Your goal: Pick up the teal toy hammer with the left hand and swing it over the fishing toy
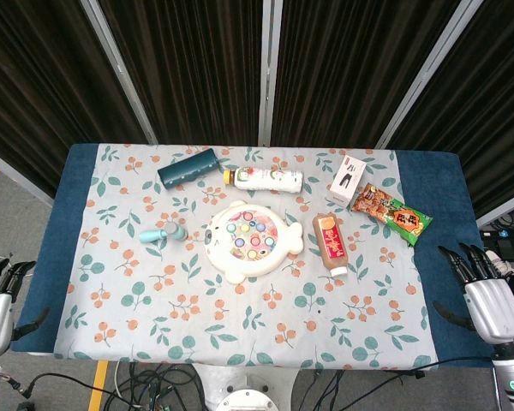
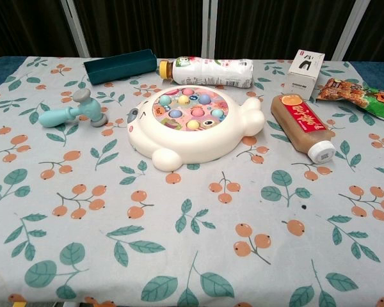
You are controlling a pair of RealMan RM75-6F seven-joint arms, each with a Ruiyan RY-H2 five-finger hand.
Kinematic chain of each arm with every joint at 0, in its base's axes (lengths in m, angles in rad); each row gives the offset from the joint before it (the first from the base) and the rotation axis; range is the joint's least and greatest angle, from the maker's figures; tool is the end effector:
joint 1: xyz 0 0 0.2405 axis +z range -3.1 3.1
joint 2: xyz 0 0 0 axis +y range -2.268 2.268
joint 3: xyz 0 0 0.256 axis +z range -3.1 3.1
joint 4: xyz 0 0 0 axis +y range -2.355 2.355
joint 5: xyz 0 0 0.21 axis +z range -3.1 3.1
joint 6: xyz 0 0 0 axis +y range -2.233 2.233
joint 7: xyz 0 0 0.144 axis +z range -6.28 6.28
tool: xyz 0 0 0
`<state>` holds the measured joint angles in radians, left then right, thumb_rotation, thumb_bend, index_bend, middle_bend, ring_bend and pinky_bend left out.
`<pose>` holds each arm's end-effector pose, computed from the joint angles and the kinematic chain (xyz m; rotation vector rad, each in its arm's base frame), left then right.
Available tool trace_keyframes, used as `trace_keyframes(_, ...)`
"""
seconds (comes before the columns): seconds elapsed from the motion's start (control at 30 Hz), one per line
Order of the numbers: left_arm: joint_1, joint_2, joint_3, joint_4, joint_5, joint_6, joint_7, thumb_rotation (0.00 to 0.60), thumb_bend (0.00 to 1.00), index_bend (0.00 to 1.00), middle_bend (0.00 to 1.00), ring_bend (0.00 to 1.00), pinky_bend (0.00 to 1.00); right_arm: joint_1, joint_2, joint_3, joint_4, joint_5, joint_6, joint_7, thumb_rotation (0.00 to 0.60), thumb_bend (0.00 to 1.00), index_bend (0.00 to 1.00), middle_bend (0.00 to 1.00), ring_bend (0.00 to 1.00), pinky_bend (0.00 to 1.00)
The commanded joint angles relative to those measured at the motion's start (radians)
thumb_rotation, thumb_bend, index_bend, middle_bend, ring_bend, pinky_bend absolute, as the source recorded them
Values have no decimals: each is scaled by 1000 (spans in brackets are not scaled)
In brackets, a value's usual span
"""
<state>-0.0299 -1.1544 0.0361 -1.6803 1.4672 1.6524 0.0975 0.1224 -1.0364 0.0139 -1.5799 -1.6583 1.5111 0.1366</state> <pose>-0.3060 0.1447 0.1549 -1.2778 -0.8951 -0.8836 -0.2978 -0.1840 0.1772 1.5414 -0.8479 1.0151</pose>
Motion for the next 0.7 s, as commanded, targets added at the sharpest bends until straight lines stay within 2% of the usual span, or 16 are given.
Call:
trace_keyframes(0.03,2,2,-2,-2,6,-8,1,600,193,181,194,80,107,0,0,-3,0,-3,-1,1,600,120,68,167,0,0)
trace_keyframes(0.37,-33,11,-40,-6,18,-63,17,600,193,180,194,80,108,-1,1,-2,8,-7,6,8,600,120,68,167,0,0)
trace_keyframes(0.57,-151,15,-106,5,15,-203,1,600,193,182,194,80,108,1,4,-3,7,-21,15,6,600,120,68,167,0,0)
trace_keyframes(0.7,-262,-1,-162,22,-20,-350,-46,600,209,213,194,80,114,0,7,-1,3,-20,19,0,600,120,68,167,0,0)
